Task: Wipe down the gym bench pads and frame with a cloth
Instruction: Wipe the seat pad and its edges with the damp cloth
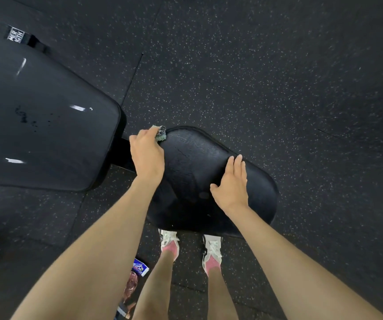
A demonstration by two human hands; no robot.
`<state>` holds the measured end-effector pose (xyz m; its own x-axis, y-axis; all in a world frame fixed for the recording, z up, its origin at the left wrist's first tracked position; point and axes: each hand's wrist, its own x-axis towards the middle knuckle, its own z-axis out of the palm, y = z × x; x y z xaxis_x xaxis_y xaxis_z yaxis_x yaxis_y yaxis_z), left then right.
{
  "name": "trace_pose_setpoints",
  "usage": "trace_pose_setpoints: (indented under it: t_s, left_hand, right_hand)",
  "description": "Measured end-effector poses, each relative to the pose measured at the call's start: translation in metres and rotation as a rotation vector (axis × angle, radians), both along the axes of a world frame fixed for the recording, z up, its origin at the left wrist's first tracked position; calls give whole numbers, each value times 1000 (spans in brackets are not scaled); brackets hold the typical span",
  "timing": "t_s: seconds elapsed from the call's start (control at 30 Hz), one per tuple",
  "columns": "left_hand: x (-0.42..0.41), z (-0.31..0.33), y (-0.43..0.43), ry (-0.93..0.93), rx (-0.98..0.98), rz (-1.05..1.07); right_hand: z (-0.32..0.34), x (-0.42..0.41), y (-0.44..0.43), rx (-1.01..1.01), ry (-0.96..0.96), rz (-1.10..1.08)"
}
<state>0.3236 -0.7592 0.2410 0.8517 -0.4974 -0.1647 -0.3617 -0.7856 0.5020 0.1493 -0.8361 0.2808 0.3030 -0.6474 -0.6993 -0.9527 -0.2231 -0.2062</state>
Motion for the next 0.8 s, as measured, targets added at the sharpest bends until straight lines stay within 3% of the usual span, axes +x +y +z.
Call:
trace_pose_setpoints:
  t_s: [0.13,0.23,0.3,0.47,0.57,0.8]
  left_hand:
    - [8,-1,19,-78,-92,-249]
    - [4,2,59,-133,-120,-712]
    - [-4,11,67,-142,-124,-876]
    - [31,16,-6,-79,-49,-634]
    - [36,6,4,36,-61,-596]
    - [4,18,112,93,-50,-836]
  right_hand:
    - [-2,-5,5,-21,-12,26]
    - [0,-3,4,-29,-8,22]
    - [2,0,4,-44,6,12]
    - [4,13,13,-88,2,77]
    - [3,24,20,-63,-5,148]
    - [2,35,27,-79,41,193]
